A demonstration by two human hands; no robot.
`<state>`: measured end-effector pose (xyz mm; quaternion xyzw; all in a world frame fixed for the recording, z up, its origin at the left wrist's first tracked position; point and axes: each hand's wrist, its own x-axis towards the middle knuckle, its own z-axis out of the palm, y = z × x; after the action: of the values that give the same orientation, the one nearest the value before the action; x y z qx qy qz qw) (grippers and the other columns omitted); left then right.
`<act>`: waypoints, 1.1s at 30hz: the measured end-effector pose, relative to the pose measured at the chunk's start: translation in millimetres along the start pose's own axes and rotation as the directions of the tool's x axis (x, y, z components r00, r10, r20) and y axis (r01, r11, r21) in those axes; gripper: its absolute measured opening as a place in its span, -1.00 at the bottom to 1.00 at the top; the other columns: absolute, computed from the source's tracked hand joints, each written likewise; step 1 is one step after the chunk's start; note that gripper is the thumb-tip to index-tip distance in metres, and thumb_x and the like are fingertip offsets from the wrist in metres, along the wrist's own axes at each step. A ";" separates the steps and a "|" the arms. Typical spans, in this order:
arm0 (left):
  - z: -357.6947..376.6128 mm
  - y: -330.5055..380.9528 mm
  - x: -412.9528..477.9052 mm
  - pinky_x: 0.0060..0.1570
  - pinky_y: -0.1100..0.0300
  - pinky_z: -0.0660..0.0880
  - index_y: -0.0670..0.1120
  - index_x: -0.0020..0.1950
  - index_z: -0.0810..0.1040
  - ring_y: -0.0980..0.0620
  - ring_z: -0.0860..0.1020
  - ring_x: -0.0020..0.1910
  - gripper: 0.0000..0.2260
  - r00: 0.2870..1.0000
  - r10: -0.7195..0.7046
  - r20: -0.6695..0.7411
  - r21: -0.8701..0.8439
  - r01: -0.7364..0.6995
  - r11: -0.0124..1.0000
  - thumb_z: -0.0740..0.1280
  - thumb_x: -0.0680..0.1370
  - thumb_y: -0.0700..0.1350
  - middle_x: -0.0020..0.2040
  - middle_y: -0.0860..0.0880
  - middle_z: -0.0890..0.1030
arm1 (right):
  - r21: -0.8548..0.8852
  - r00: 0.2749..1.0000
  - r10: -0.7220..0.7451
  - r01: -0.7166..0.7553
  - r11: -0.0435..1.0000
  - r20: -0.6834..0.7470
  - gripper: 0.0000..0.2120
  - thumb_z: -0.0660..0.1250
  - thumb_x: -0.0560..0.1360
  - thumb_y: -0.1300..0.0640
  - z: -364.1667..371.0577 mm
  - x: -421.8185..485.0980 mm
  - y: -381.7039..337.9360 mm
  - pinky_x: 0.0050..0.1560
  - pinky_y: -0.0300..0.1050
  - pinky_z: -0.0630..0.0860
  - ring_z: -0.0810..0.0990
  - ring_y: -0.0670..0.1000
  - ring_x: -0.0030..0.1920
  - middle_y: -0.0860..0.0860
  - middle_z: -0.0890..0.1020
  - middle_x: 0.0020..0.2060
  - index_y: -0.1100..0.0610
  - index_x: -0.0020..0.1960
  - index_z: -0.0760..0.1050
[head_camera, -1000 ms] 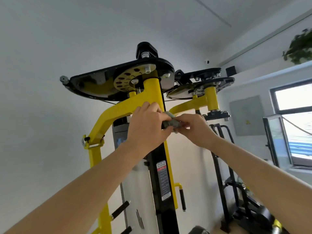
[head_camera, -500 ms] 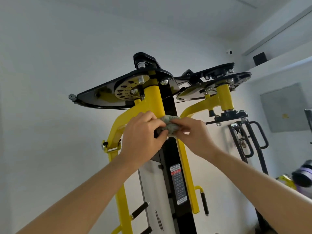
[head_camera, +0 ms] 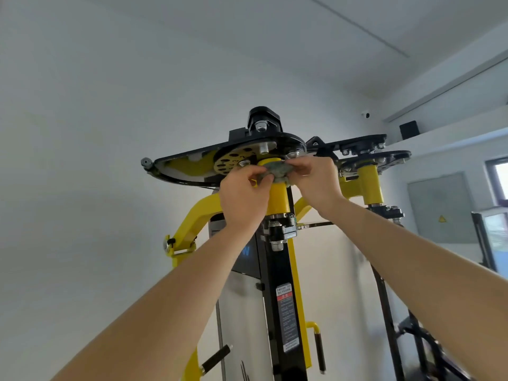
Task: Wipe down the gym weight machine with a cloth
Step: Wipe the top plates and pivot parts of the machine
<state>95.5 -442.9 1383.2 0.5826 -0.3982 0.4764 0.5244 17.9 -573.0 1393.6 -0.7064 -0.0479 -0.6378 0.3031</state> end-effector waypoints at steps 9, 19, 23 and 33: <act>-22.8 -8.8 -36.2 -0.29 0.45 0.40 0.01 0.03 0.75 0.23 0.58 -0.23 -0.88 0.963 -0.083 0.256 -0.005 0.087 0.996 0.48 0.52 -0.02 -0.13 0.10 0.72 | -0.139 0.992 0.051 -0.035 0.990 0.116 -0.75 0.45 0.44 0.37 -8.9 -47.9 12.9 -0.06 -0.09 0.66 0.71 -0.04 -0.17 0.00 0.73 -0.18 0.14 0.06 0.71; -64.0 19.5 -32.6 0.03 0.24 0.59 0.04 0.08 0.73 0.16 0.63 -0.01 -0.85 0.884 -0.186 0.428 -0.402 0.371 0.837 0.48 0.53 -0.07 -0.08 0.10 0.72 | -0.236 0.959 -0.126 0.188 0.954 0.252 -0.80 0.51 0.47 0.16 -24.0 -51.9 -58.1 -0.09 -0.09 0.61 0.64 -0.06 -0.15 -0.07 0.69 -0.15 -0.02 0.07 0.71; -87.6 18.0 -23.8 0.03 0.06 0.63 -0.08 0.05 0.69 -0.04 0.66 -0.06 -0.85 0.852 -0.300 0.428 -0.467 0.493 0.734 0.51 0.50 -0.17 -0.06 -0.11 0.72 | -0.102 0.898 -0.161 0.220 0.970 0.410 -0.65 0.46 0.50 0.22 -17.9 -45.5 -83.5 0.06 -0.15 0.63 0.64 -0.18 -0.03 -0.15 0.66 0.00 -0.02 0.25 0.63; -142.6 -3.0 27.7 -0.12 0.30 0.36 -0.06 0.10 0.67 0.03 0.56 0.00 -0.80 0.920 -0.206 -0.334 0.157 0.270 0.950 0.42 0.52 -0.01 0.05 0.01 0.62 | -0.355 0.927 -0.301 0.366 0.860 0.226 -0.73 0.42 0.53 -0.03 -33.9 15.8 -93.5 0.13 -0.14 0.35 0.51 -0.07 0.18 -0.13 0.61 0.10 -0.04 0.22 0.61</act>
<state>85.2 -300.2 1408.9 0.5935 -0.1857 0.5329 0.5739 -51.3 -518.7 1442.7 -0.7830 -0.0659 -0.6175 0.0358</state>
